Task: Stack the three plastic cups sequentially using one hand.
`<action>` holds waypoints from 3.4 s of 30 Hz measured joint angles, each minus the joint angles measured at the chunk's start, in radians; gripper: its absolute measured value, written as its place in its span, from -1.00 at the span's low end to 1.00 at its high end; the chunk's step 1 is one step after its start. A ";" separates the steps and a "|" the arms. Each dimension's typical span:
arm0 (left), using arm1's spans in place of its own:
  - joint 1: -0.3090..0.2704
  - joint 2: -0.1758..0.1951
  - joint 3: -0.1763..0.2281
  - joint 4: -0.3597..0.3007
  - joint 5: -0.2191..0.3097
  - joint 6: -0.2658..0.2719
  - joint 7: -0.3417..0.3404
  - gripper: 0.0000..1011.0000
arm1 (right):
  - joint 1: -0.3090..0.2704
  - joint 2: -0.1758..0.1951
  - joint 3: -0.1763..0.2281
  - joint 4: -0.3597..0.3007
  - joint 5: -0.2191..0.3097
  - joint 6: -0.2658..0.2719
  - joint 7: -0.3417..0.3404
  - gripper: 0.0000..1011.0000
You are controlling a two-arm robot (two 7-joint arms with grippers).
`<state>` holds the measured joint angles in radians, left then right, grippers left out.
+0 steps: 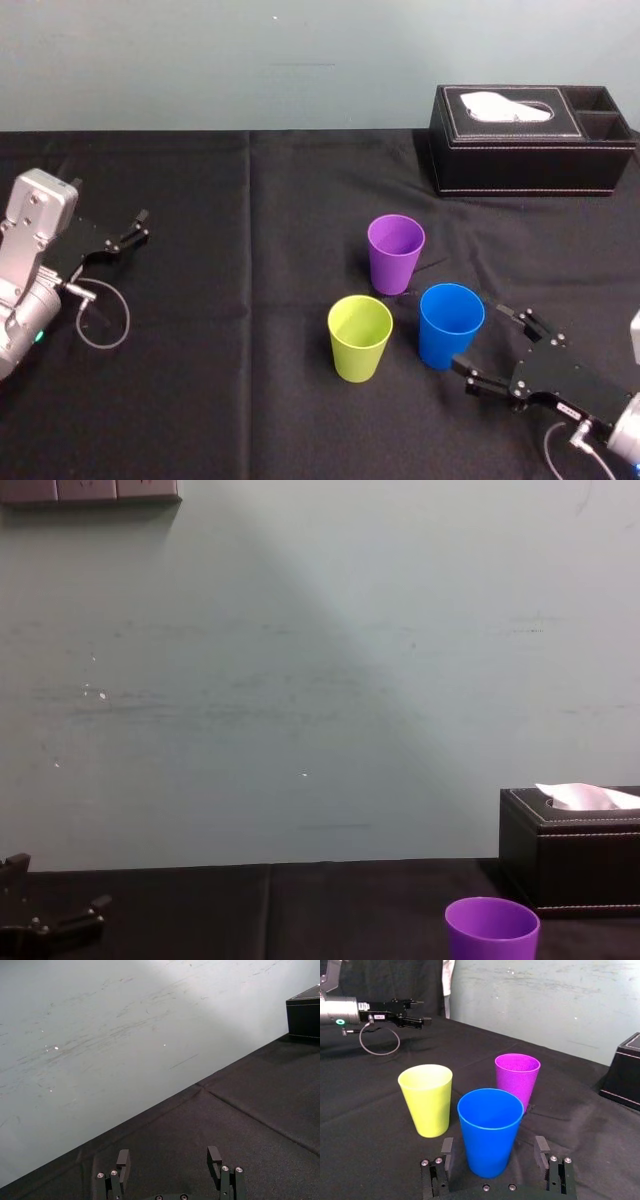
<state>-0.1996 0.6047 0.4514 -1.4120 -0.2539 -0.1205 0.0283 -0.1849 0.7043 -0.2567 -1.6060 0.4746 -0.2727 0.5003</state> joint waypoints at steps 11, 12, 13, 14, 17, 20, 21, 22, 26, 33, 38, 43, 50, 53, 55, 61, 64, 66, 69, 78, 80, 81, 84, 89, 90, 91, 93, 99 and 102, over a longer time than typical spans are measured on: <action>0.000 0.000 0.000 0.000 0.000 0.000 0.000 1.00 | 0.079 -0.055 -0.021 0.051 -0.026 0.047 0.038 0.99; 0.000 0.000 0.000 0.000 0.000 0.000 0.000 1.00 | 0.085 -0.059 -0.022 0.055 -0.027 0.051 0.041 0.99; 0.000 0.000 0.000 0.000 0.000 0.000 0.000 1.00 | 0.090 -0.063 -0.022 0.059 -0.027 0.053 0.043 0.99; 0.000 0.000 0.000 0.000 0.000 0.000 0.000 1.00 | 0.099 -0.070 -0.024 0.066 -0.029 0.060 0.048 0.99; 0.000 0.000 0.000 0.000 0.000 0.000 0.000 1.00 | 0.119 -0.086 -0.029 0.081 -0.036 0.070 0.058 0.99; 0.000 0.000 0.000 0.000 0.000 0.000 0.000 1.00 | 0.135 -0.098 -0.036 0.088 -0.043 0.077 0.067 0.99; 0.000 0.000 0.000 0.000 0.000 0.000 0.000 1.00 | 0.138 -0.100 -0.037 0.088 -0.045 0.078 0.068 0.99; 0.000 0.000 0.000 0.000 0.000 0.000 0.000 1.00 | 0.142 -0.103 -0.039 0.090 -0.048 0.079 0.070 0.99; 0.000 0.000 0.000 0.000 0.000 0.000 0.000 1.00 | 0.161 -0.116 -0.049 0.101 -0.058 0.083 0.080 0.99; 0.000 0.000 0.000 0.000 0.000 0.000 0.000 1.00 | 0.165 -0.120 -0.050 0.105 -0.058 0.084 0.083 0.99; 0.000 0.000 0.000 0.000 0.000 0.000 0.000 1.00 | 0.163 -0.119 -0.049 0.104 -0.057 0.084 0.082 0.80; 0.000 0.000 0.000 0.000 0.000 0.000 0.000 1.00 | 0.162 -0.118 -0.049 0.103 -0.057 0.084 0.082 0.56; 0.000 0.000 0.000 0.000 0.000 0.000 0.000 1.00 | 0.162 -0.117 -0.048 0.102 -0.056 0.083 0.081 0.47; 0.000 0.000 0.000 0.000 0.000 0.000 0.000 1.00 | 0.162 -0.117 -0.047 0.101 -0.056 0.083 0.081 0.45; 0.000 0.000 0.000 0.000 0.000 0.000 0.000 1.00 | 0.161 -0.117 -0.047 0.101 -0.056 0.083 0.080 0.45; 0.000 0.000 0.000 0.000 0.000 0.000 0.000 1.00 | 0.161 -0.116 -0.047 0.101 -0.056 0.083 0.079 0.45; 0.000 0.000 0.000 0.000 0.000 0.000 0.000 1.00 | 0.161 -0.116 -0.047 0.101 -0.056 0.082 0.079 0.45; 0.000 0.000 0.000 0.000 0.000 0.000 0.000 1.00 | 0.157 -0.116 -0.045 0.095 -0.059 0.083 0.071 0.45; 0.000 0.000 0.000 0.000 0.000 0.000 0.000 1.00 | 0.137 -0.115 -0.033 0.051 -0.081 0.112 0.024 0.45; 0.000 0.000 0.000 0.000 0.000 0.000 0.000 1.00 | 0.061 -0.116 0.038 -0.156 -0.108 0.268 -0.120 0.45; 0.000 0.000 0.000 0.000 0.000 0.000 0.000 1.00 | 0.052 -0.117 0.055 -0.207 -0.107 0.319 -0.145 0.45; 0.000 0.000 0.000 0.000 0.000 0.000 0.000 1.00 | 0.049 -0.120 0.066 -0.236 -0.104 0.350 -0.156 0.45; 0.000 0.000 0.000 0.000 0.000 0.000 0.000 1.00 | 0.052 -0.130 0.081 -0.275 -0.086 0.406 -0.170 0.45; 0.000 0.000 0.000 0.000 0.000 0.000 0.000 1.00 | 0.081 -0.145 0.079 -0.298 -0.079 0.463 -0.187 0.45; 0.000 0.000 0.000 0.000 0.000 0.000 0.000 1.00 | 0.093 -0.150 0.071 -0.298 -0.081 0.474 -0.190 0.45; 0.000 0.000 0.000 0.000 0.000 0.000 0.000 1.00 | 0.100 -0.153 0.066 -0.298 -0.082 0.478 -0.191 0.45; 0.000 0.000 0.000 0.000 0.000 0.000 0.000 1.00 | 0.114 -0.159 0.057 -0.296 -0.087 0.483 -0.191 0.45; 0.000 0.000 0.000 0.000 0.000 0.000 0.000 1.00 | 0.178 -0.185 0.007 -0.268 -0.131 0.494 -0.196 0.45; 0.000 0.000 0.000 0.000 0.000 0.000 0.000 1.00 | 0.211 -0.200 -0.018 -0.247 -0.164 0.495 -0.201 0.45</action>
<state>-0.1996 0.6047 0.4514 -1.4120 -0.2539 -0.1205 0.0283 0.0265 0.5047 -0.2750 -1.8535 0.3102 0.2224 0.2994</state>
